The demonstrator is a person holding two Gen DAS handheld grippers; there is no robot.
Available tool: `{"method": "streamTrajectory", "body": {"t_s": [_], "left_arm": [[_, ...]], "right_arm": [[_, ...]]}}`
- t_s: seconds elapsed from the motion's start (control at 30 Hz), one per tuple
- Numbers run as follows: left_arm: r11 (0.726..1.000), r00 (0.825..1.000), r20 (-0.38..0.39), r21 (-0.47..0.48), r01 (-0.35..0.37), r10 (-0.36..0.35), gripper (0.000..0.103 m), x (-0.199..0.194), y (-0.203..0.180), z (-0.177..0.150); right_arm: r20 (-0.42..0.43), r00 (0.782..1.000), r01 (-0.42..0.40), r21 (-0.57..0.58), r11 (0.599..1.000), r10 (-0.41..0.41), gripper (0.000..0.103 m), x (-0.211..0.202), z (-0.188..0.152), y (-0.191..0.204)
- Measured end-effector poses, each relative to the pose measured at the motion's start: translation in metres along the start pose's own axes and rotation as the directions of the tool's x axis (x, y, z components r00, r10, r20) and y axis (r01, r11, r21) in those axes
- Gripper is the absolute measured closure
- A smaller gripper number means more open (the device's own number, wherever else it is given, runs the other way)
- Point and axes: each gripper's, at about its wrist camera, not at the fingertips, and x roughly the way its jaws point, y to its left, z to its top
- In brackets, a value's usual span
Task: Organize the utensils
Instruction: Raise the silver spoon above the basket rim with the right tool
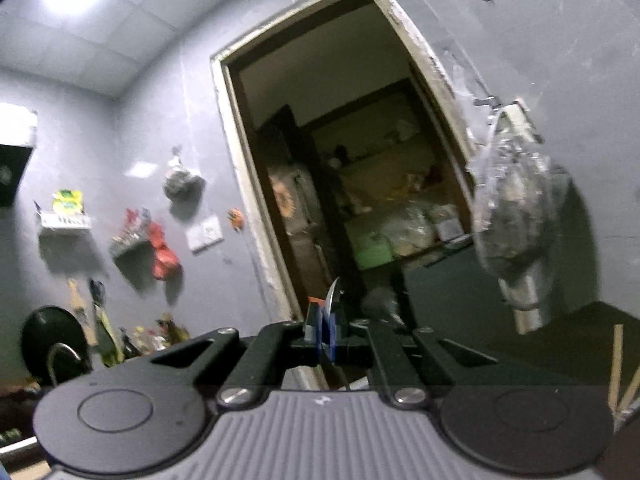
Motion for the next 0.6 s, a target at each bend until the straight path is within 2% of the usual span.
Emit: {"method": "streamTrajectory", "body": {"t_s": [0.27,0.6], "left_arm": [[1.000,1.000,0.001,0.000,0.003,-0.003,0.027,0.000,0.001,-0.001],[1.000,1.000,0.000,0.004,0.002,-0.002,0.027,0.000,0.001,-0.001]], "right_arm": [[0.094,0.990,-0.109,0.084,0.990,0.101,0.098,0.030,-0.007,-0.023],[0.139,0.983,-0.145,0.198,0.969,0.119,0.098,0.046,-0.020,-0.056]]}}
